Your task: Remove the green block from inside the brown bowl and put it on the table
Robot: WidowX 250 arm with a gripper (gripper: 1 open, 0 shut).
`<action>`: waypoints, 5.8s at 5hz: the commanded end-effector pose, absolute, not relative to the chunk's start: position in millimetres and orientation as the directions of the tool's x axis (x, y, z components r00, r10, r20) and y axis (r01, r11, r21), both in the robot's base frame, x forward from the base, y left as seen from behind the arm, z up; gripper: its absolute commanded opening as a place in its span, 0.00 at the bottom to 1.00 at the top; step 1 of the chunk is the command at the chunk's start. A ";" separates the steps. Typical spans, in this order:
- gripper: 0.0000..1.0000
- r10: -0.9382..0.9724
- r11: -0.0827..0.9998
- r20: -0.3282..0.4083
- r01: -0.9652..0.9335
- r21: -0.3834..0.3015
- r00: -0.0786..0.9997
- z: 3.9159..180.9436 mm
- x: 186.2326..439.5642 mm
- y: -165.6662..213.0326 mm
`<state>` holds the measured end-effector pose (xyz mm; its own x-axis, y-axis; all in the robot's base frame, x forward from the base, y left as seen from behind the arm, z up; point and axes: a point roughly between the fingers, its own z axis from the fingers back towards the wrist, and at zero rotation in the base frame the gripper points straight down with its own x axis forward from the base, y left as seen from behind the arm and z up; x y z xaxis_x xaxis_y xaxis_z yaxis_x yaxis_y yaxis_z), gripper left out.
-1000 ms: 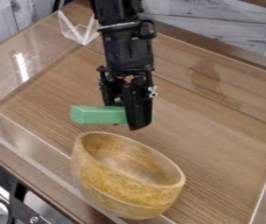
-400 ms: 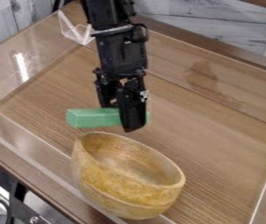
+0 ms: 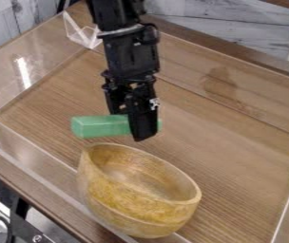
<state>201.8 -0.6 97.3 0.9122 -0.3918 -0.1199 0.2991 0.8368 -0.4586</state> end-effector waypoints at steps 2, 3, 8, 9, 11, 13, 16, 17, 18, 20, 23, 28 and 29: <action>0.00 -0.424 0.838 -0.041 0.375 -0.396 0.905 108.2 206.9 1.5; 0.00 -0.445 0.834 -0.026 0.403 -0.377 0.895 108.4 208.3 0.9; 1.00 -0.577 0.782 0.038 0.565 -0.263 0.816 86.6 220.2 19.4; 1.00 -0.612 0.760 0.051 0.605 -0.236 0.789 78.2 221.2 23.4; 1.00 -0.637 0.744 0.070 0.636 -0.207 0.768 65.4 224.0 30.0; 1.00 -0.628 0.750 0.081 0.630 -0.203 0.774 59.4 226.3 37.0; 1.00 -0.612 0.762 0.088 0.616 -0.202 0.786 51.1 230.0 44.1; 1.00 -0.607 0.765 0.088 0.611 -0.202 0.790 48.1 231.0 45.8; 1.00 -0.603 0.769 0.089 0.607 -0.203 0.793 44.9 232.0 47.3; 0.00 -0.582 0.780 0.083 0.584 -0.226 0.809 44.4 229.5 47.4; 0.00 -0.518 0.806 0.035 0.501 -0.314 0.855 63.8 218.2 43.9; 0.00 -0.430 0.836 0.021 0.407 -0.367 0.903 97.9 217.5 38.6; 0.00 -0.417 0.841 0.021 0.395 -0.371 0.908 104.7 217.6 38.0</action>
